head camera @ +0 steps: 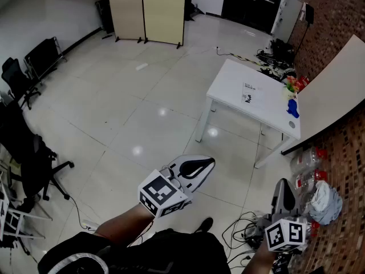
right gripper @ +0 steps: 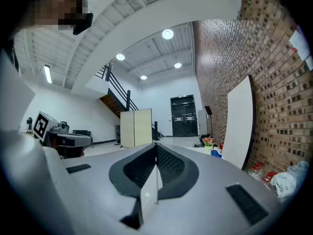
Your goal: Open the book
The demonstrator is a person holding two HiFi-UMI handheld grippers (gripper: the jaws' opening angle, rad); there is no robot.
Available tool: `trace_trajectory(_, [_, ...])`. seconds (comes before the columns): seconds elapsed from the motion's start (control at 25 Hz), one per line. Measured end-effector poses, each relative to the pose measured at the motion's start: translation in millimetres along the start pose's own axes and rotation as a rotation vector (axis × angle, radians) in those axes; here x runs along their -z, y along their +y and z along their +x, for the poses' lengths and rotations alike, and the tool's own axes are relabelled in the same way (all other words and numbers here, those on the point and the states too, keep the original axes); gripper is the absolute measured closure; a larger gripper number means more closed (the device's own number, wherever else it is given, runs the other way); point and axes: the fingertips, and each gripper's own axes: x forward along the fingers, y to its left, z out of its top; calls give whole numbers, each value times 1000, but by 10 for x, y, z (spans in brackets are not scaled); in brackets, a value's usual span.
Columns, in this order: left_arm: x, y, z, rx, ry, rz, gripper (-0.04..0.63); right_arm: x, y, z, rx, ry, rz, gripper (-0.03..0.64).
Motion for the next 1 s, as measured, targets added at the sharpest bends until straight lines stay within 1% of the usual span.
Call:
trace_trajectory(0.12, [45,138,353,-5,6,-7,597,-21,-211,277,-16,3,-13,618])
trace_trajectory(0.28, [-40,275,913,-42,3,-16,597,-114,-629,661,-57,-6,-50,618])
trace_trajectory(0.44, [-149,343,1460,-66,0,-2,597,-246,-1037,1035,-133,-53,-23,618])
trace_trajectory(0.56, [-176,412,1789,-98,-8,-11,597,-263,-1311,1274,-167,-50,-36,618])
trace_trajectory(0.68, [-190,498,2080,-122,-2,-11,597,-260,-1539,1515,-188,-48,-29,618])
trace_trajectory(0.84, [-164,625,2427,-131,17,-8,597,-238,-1750,1764,-209,-47,-22,618])
trace_trajectory(1.0, [-156,768,2743,-116,23,2,597,-174,-1946,2043,-198,-41,-4,618])
